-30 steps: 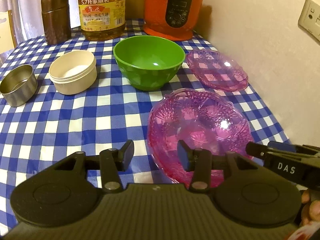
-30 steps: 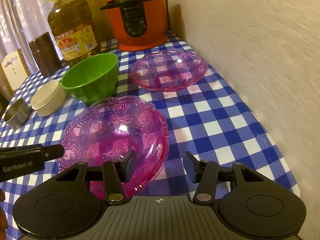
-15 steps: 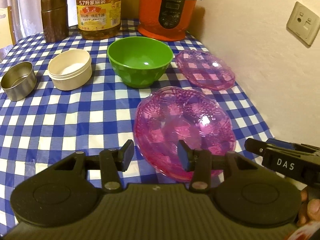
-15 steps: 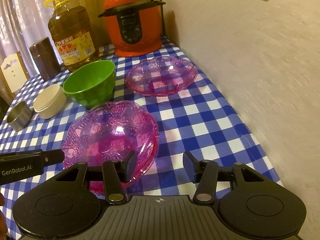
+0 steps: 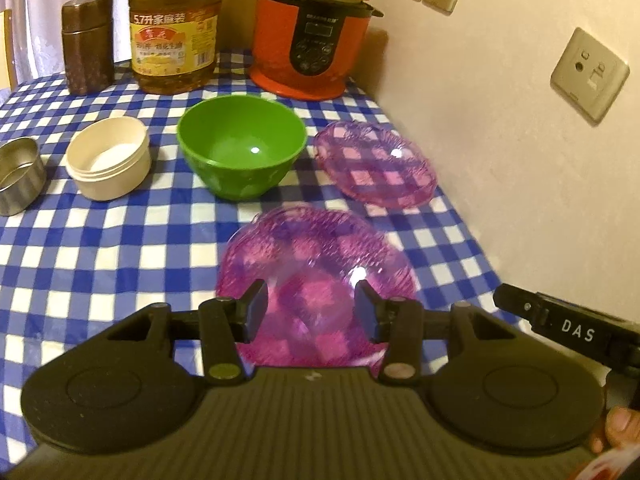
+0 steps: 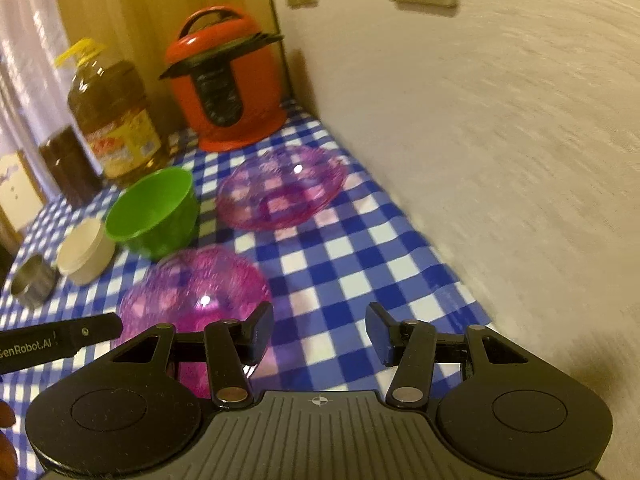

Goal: Organize plates and bowls
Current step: 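Move both grippers to the pink plate by the wall and grasp its rim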

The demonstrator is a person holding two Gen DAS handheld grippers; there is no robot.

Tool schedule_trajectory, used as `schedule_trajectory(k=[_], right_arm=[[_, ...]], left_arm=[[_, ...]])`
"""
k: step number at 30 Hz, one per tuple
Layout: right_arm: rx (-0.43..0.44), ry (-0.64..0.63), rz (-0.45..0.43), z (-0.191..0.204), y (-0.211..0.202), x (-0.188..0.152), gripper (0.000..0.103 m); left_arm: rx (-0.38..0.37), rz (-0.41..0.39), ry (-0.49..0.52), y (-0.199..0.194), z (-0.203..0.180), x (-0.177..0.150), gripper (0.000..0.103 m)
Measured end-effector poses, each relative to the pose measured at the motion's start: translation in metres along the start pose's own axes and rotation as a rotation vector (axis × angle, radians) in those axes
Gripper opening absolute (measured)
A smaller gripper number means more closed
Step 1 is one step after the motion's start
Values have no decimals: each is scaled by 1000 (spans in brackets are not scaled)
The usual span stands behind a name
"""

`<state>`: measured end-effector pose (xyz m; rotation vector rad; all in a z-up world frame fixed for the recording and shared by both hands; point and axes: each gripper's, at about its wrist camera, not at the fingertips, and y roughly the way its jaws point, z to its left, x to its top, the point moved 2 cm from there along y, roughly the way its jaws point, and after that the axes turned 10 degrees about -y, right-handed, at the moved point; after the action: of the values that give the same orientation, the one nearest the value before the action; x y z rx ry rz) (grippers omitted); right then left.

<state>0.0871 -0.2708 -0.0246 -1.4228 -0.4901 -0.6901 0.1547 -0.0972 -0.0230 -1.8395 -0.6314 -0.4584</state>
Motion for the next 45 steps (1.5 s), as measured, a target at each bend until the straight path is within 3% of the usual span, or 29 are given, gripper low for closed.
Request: schedule_trajectory(k=[7,18,28,36,45], right_arm=[[12,80,-18,-27,14,26,51],[54,145,-26,-43,68,60,51],[93,265,-12,-52,125,79,51],[102,326,14,-58,157,81,50],[118,362,33,-60,186,82,34]], left_arm=[[-51,-7,-47,25,-18,30,44],[-157,29,-214,91,-22,80,44],[-123,61,-276,148,-23,91,41],[-52,76,-285,178,-24,89,34],[-10,92,-273,196,-24,88,25]])
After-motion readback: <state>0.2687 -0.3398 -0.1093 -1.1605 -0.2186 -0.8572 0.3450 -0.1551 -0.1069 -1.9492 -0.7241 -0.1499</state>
